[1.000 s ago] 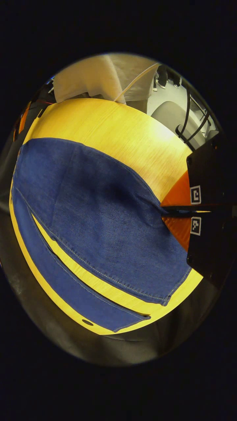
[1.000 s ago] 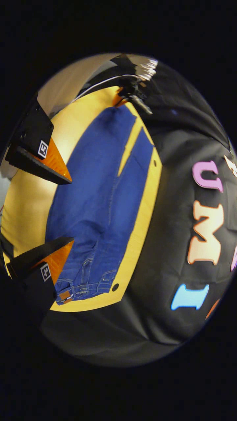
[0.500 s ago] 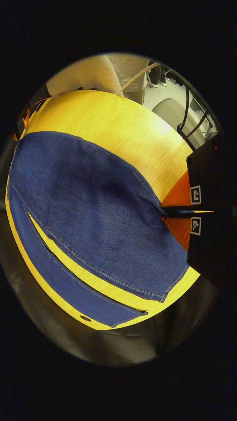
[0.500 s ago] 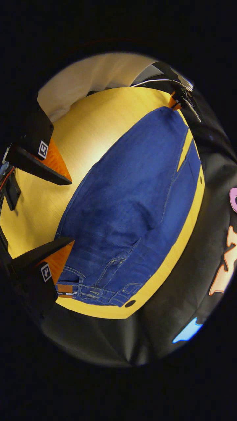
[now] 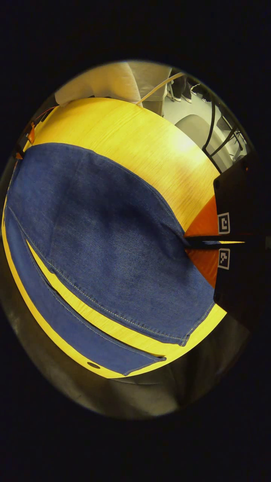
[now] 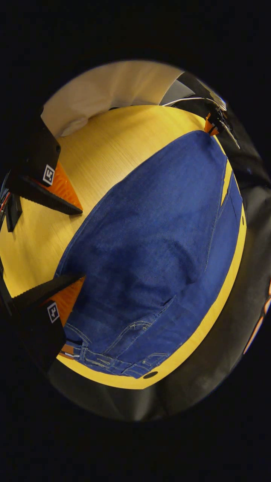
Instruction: Grasp the waist and the cuffs of the jeans and fold them to make the two legs overlap; first hold the waist and fold one-third of the jeans toward the cuffs, then hold the cuffs and fold the remaining one-third in the same direction to finish folding.
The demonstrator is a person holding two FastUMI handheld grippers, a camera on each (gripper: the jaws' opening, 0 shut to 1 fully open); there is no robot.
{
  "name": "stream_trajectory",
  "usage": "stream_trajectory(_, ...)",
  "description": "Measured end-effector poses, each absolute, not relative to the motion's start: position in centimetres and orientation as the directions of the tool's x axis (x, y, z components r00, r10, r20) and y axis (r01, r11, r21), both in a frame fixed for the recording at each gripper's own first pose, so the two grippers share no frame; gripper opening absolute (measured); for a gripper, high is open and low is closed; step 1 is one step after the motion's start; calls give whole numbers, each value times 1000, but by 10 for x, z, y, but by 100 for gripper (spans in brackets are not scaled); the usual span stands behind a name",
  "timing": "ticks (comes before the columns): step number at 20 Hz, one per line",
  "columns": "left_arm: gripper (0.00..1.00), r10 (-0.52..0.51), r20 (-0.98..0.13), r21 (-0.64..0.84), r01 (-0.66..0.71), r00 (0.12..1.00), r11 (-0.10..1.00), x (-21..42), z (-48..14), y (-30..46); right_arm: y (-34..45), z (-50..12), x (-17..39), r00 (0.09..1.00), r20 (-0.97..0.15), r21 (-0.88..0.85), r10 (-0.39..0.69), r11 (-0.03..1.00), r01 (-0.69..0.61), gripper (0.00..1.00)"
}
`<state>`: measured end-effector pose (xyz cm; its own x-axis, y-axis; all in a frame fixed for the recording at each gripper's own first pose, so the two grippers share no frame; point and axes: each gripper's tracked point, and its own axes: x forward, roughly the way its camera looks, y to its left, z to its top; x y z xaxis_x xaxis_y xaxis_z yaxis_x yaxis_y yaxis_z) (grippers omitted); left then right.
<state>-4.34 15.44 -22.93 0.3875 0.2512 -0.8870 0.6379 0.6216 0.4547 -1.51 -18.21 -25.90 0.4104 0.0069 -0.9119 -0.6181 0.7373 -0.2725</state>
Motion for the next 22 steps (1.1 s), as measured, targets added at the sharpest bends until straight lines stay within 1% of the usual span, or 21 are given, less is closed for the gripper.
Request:
stream_trajectory(1, 0, 255, -886, 457, 637, 388, 621, -44, -230, 155, -182, -256, -14, 418, -908, -275, 4, 748, -605, 87)
stream_trajectory(2, 0, 258, -886, 458, 635, 386, 622, -44, -230, 155, -182, -259, -15, 406, -914, -274, -7, 748, -604, 96)
stream_trajectory(3, 0, 262, -886, 458, 631, 383, 626, -43, -229, 154, -180, -258, -12, 412, -911, -276, 0, 743, -610, 86)
stream_trajectory(4, 0, 265, -887, 455, 628, 377, 631, -43, -230, 154, -183, -260, -9, 409, -913, -275, 2, 736, -619, 91)
stream_trajectory(5, 0, 265, -889, 452, 625, 374, 636, -42, -231, 153, -183, -258, -6, 411, -911, -275, 8, 731, -625, 80)
stream_trajectory(6, 0, 263, -890, 450, 623, 372, 640, -40, -231, 152, -184, -257, -2, 424, -905, -280, 21, 722, -633, 76)
stream_trajectory(9, 0, 260, -887, 453, 615, 381, 646, -35, -230, 153, -179, -246, 21, 518, -853, -338, 57, 696, -634, 18)
stream_trajectory(10, 0, 262, -885, 457, 611, 385, 646, -37, -229, 153, -179, -249, 20, 541, -839, -351, 59, 701, -620, 9)
stream_trajectory(11, 0, 263, -883, 460, 609, 388, 646, -37, -231, 155, -182, -254, 20, 554, -831, -354, 42, 728, -587, 12)
stream_trajectory(12, 0, 264, -882, 463, 607, 392, 646, -37, -230, 154, -184, -252, 14, 554, -832, -343, 24, 763, -548, 6)
stream_trajectory(13, 0, 264, -878, 468, 600, 400, 649, -36, -231, 153, -186, -251, 13, 554, -832, -330, 10, 795, -509, 6)
stream_trajectory(14, 0, 262, -873, 474, 589, 412, 655, -35, -231, 153, -184, -249, 11, 550, -835, -316, 6, 814, -488, 0)
stream_trajectory(15, 0, 258, -865, 483, 576, 430, 660, -35, -230, 152, -183, -250, 13, 550, -835, -312, 1, 823, -475, 3)
stream_trajectory(16, 0, 259, -851, 498, 546, 457, 674, -33, -230, 153, -182, -250, 14, 556, -831, -318, -8, 827, -463, 3)
stream_trajectory(19, 0, 269, -794, 534, 414, 545, 737, -34, -227, 150, -185, -248, 15, 588, -807, -354, -53, 840, -411, 3)
stream_trajectory(22, 0, 274, -746, 503, 245, 607, 829, -30, -224, 153, -184, -246, 14, 620, -779, -358, -90, 876, -323, 3)
